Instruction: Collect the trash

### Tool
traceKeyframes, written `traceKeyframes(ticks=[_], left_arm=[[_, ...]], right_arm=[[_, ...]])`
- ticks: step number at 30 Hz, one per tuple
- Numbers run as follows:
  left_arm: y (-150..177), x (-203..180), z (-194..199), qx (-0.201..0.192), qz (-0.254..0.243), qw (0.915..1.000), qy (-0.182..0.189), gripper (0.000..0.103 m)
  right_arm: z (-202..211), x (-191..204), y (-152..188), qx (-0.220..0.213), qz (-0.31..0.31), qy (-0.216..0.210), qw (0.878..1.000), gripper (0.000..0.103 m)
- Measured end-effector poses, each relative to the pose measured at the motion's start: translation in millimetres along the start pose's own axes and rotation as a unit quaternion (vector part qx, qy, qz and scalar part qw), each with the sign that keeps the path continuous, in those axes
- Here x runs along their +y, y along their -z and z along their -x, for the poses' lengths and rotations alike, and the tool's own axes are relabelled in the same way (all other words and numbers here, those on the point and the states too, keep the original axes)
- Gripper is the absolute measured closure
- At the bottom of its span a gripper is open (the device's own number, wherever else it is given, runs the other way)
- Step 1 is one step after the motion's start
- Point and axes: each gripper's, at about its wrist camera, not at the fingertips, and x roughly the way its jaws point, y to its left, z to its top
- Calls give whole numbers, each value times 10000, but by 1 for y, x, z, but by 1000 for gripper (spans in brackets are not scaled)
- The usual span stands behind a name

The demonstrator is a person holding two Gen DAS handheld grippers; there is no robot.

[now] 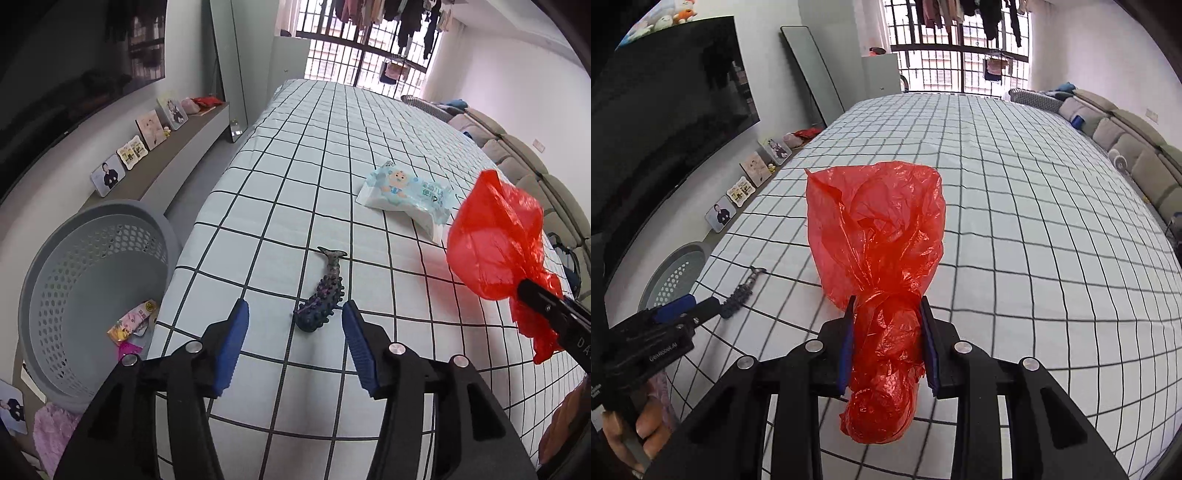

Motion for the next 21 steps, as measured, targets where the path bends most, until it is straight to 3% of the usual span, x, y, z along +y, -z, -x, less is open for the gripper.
traceKeyframes(ticks=[7,12,21], left_arm=[[-2,-7,-14,106,-164,9995,-237,45],[-6,-15,-21,130,-324,9987,-375,37],[-12,-24,-44,318,-449,9974,-463,37]], right_arm=[[-4,-44,22,73,-556,-44,9984,73],[-9,-55,29,80,-771,-244,9967,73],[-16,-66,32,99,-902,-560,9943,73]])
